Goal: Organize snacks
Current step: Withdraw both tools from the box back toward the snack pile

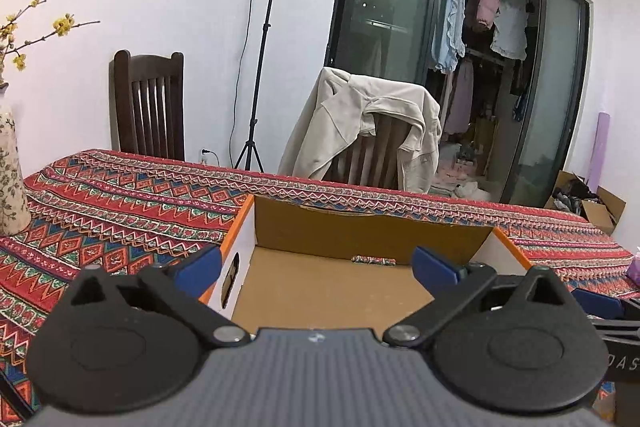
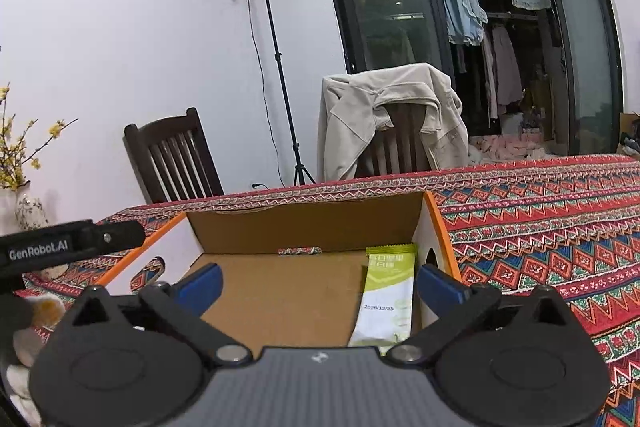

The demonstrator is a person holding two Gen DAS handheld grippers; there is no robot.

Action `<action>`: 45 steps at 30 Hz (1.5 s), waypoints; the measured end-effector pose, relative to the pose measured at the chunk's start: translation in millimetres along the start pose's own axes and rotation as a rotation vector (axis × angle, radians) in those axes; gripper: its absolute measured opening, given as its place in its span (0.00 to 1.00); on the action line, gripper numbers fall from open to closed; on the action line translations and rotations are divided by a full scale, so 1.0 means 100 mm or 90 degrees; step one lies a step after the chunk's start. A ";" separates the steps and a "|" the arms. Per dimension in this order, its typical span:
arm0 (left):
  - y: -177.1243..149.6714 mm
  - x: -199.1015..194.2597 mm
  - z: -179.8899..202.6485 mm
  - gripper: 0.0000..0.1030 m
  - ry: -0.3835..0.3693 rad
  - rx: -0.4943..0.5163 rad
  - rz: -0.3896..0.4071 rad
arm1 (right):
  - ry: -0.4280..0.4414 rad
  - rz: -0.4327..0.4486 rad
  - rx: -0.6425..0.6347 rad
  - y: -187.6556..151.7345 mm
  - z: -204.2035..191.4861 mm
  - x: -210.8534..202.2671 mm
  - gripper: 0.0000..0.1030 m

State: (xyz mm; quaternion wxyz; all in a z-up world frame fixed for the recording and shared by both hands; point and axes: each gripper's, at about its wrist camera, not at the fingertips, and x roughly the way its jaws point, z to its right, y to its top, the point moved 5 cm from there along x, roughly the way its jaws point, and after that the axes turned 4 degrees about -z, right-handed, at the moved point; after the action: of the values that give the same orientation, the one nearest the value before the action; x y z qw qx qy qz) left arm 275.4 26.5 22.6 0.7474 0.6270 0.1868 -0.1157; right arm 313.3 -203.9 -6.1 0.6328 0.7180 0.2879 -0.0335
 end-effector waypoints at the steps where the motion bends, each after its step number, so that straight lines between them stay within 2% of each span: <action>1: 0.01 -0.04 0.00 1.00 0.005 0.004 0.001 | 0.000 0.003 0.000 0.01 -0.01 -0.03 1.00; 6: 0.11 -0.27 0.05 1.00 0.024 0.014 0.014 | -0.001 0.033 -0.013 0.09 -0.07 -0.27 1.00; 15: 0.01 -0.79 0.05 1.00 0.003 0.025 0.028 | 0.005 0.049 -0.031 0.09 -0.18 -0.76 1.00; 28: -0.48 -1.45 -0.12 1.00 0.014 0.034 0.035 | 0.024 0.000 -0.036 -0.50 -0.22 -1.37 1.00; 36: -0.86 -1.65 -0.31 1.00 0.017 0.031 -0.001 | 0.037 -0.041 -0.044 -0.86 -0.35 -1.57 1.00; 41: -0.99 -1.72 -0.44 1.00 0.028 0.016 -0.017 | 0.023 -0.066 -0.061 -1.05 -0.47 -1.62 1.00; 44: -1.04 -1.72 -0.48 1.00 0.030 0.011 -0.024 | 0.018 -0.086 -0.070 -1.17 -0.53 -1.62 0.90; 45: -1.06 -1.72 -0.48 1.00 0.029 0.010 -0.027 | 0.017 -0.091 -0.071 -1.21 -0.55 -1.62 0.84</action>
State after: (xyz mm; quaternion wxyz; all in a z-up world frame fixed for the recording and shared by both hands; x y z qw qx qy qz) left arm 70.0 43.4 -6.0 0.7352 0.6315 0.2160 -0.1182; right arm 106.4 -209.0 -36.0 0.6640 0.6594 0.3485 -0.0530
